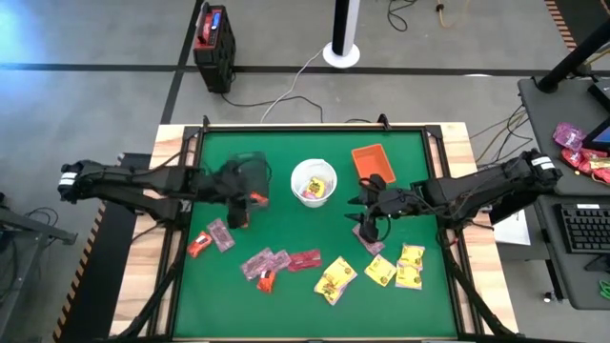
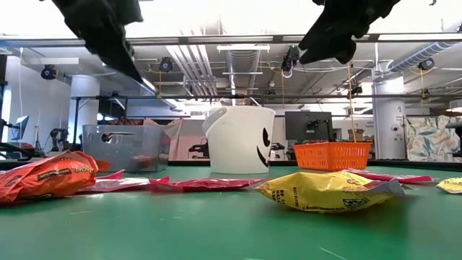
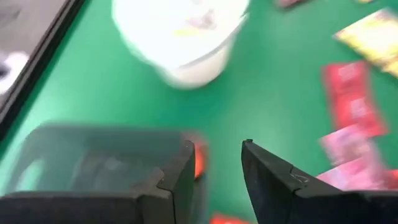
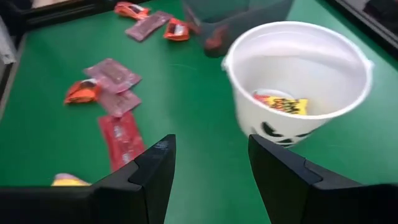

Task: Sort candy by brand, put in halloween buckets
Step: Put the red candy into the orange bin

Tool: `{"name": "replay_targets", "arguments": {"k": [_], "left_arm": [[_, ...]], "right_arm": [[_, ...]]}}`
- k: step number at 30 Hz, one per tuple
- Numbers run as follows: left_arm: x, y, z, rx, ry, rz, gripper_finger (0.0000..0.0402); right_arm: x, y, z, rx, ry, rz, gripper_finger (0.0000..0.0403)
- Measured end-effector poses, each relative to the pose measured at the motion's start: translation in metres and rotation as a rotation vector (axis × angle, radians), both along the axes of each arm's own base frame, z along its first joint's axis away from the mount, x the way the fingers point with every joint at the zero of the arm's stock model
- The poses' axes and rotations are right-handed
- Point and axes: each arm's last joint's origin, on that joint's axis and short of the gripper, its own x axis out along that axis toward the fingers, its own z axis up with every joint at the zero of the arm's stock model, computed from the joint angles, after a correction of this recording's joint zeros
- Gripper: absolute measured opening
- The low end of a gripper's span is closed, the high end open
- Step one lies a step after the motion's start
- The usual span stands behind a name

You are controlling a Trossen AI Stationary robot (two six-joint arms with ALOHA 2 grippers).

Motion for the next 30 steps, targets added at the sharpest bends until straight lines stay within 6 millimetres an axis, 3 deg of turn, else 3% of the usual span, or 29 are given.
{"name": "replay_targets", "arguments": {"k": [4, 10, 14, 20, 30], "left_arm": [[0.001, -0.027, -0.004, 0.021, -0.106, -0.094, 0.0110], [0.004, -0.058, -0.009, 0.058, -0.155, -0.176, 0.0110], [0.009, -0.072, -0.007, 0.201, -0.202, -0.286, 0.0110], [0.011, -0.074, -0.002, 0.269, -0.249, -0.323, 0.0109], [0.010, -0.070, -0.002, 0.390, -0.243, -0.223, 0.0109]], "right_arm": [[0.004, 0.012, -0.004, 0.024, -0.010, 0.017, 0.0194], [0.020, 0.027, -0.027, 0.045, 0.084, 0.023, 0.0194], [0.036, 0.038, -0.041, 0.031, 0.156, 0.043, 0.0194], [0.064, 0.052, -0.056, -0.027, 0.215, 0.097, 0.0194], [0.112, 0.074, -0.083, -0.032, 0.256, 0.160, 0.0194]]}}
